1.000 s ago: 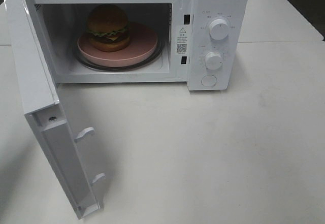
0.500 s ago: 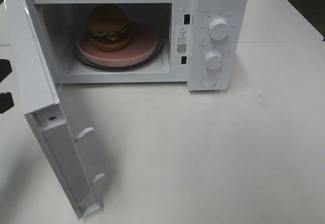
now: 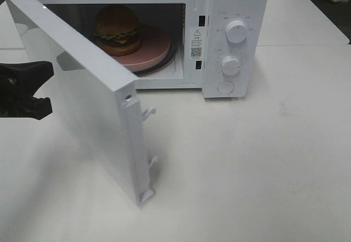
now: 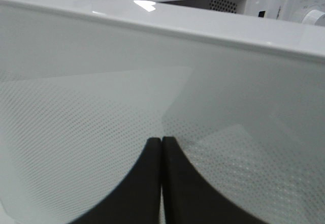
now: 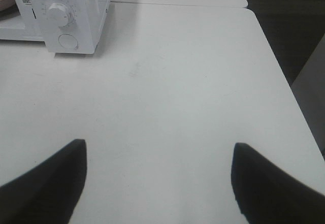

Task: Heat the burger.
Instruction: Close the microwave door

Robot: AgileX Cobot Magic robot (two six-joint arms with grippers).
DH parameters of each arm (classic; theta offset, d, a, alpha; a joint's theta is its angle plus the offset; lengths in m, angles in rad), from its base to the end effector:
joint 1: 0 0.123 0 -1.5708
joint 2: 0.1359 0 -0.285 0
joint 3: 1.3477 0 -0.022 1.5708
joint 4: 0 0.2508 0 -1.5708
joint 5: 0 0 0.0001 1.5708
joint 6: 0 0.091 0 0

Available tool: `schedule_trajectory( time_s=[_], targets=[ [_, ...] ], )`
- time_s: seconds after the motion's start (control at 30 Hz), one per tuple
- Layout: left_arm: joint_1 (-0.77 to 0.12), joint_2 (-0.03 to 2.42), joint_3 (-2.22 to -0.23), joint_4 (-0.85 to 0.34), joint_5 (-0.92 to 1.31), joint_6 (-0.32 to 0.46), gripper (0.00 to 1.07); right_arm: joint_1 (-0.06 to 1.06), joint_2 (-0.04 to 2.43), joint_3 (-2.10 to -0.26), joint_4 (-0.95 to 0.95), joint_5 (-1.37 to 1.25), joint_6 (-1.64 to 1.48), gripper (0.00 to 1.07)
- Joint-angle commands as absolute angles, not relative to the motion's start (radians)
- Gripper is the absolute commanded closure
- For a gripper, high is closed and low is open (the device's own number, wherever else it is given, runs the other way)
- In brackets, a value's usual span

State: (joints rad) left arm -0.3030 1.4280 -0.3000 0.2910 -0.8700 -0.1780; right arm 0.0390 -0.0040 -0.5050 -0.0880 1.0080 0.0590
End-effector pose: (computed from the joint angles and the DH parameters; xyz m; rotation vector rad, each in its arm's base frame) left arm 0.2145 -0.0879 0.1857 0.4378 1.7209 -0.4050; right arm -0.0039 -0.0069 0.2832 0.0215 1.9798 -0.0406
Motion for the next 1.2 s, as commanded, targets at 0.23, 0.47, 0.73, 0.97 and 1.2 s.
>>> schedule_trajectory(
  time_s=[0.23,0.47,0.73,0.97,1.2],
  targets=[
    [-0.455,1.478,-0.390,0.159,-0.879,-0.160,1.07,0.036,-0.031,-0.502,-0.086,0.997,0.053,0.31],
    [-0.562,1.537,-0.465,-0.061,-0.880,-0.069,1.07,0.036,-0.031,-0.502,-0.086,0.997,0.053,0.31],
    [-0.648,1.606,-0.548,-0.212,-0.879,-0.005,1.07,0.036,-0.031,-0.502,-0.086,0.997,0.053,0.31],
    [-0.697,1.672,-0.642,-0.245,-0.874,0.000,1.07,0.036,-0.031,-0.502,-0.086,0.997,0.053,0.31],
    [-0.699,1.748,-0.759,-0.252,-0.824,0.000,1.07,0.036,-0.031,-0.502,-0.086,0.997,0.053,0.31]
  ],
)
